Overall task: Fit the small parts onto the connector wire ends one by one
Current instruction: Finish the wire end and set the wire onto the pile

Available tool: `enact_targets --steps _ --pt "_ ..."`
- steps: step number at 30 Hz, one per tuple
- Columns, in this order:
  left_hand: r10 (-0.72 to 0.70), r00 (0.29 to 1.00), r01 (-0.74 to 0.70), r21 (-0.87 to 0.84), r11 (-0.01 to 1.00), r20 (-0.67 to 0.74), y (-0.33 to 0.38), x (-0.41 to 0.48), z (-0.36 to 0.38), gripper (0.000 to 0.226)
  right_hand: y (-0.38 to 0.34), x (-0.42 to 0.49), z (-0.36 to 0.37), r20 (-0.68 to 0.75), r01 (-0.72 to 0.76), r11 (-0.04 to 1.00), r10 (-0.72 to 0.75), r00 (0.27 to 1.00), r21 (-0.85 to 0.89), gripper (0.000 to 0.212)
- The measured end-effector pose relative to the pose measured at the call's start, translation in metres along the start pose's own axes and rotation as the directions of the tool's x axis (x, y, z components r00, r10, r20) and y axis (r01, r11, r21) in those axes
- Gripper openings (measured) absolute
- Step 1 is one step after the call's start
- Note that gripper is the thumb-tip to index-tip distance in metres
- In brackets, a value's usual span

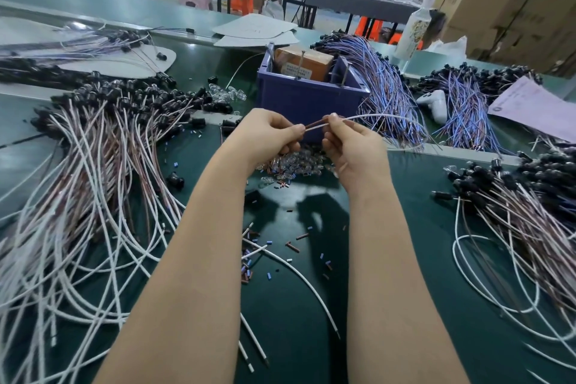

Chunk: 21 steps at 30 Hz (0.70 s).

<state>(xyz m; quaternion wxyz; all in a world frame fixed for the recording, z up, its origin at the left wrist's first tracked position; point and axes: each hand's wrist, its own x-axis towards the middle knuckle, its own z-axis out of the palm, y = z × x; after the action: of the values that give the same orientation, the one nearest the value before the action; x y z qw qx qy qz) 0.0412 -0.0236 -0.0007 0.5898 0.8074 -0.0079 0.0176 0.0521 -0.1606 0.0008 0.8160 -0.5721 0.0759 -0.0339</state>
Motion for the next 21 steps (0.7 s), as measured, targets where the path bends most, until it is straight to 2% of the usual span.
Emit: enact_targets --steps 3,7,11,18,21 --pt "0.007 1.0 -0.007 0.027 1.0 0.013 -0.001 0.0 0.001 0.022 0.0 -0.001 -0.002 0.02 -0.04 0.999 0.039 0.999 0.028 0.015" --pt "0.034 0.999 -0.034 0.06 0.998 -0.002 0.002 0.001 0.008 0.025 0.001 -0.002 0.0 0.106 -0.041 0.998 0.045 0.993 -0.043 0.018" --pt "0.027 1.0 -0.027 0.065 0.998 -0.01 0.003 0.004 0.013 0.036 0.004 0.0 -0.001 0.023 0.02 1.0 -0.02 1.0 0.003 0.02" --pt "0.003 0.999 -0.006 0.095 0.996 0.034 0.005 0.005 0.008 0.035 0.003 0.005 -0.013 -0.129 0.073 0.989 -0.056 0.99 0.129 0.023" --pt "-0.021 0.997 0.028 0.099 0.995 -0.069 0.0 0.007 0.001 0.033 -0.001 0.008 -0.019 -0.193 0.072 0.974 -0.03 0.981 0.213 0.021"
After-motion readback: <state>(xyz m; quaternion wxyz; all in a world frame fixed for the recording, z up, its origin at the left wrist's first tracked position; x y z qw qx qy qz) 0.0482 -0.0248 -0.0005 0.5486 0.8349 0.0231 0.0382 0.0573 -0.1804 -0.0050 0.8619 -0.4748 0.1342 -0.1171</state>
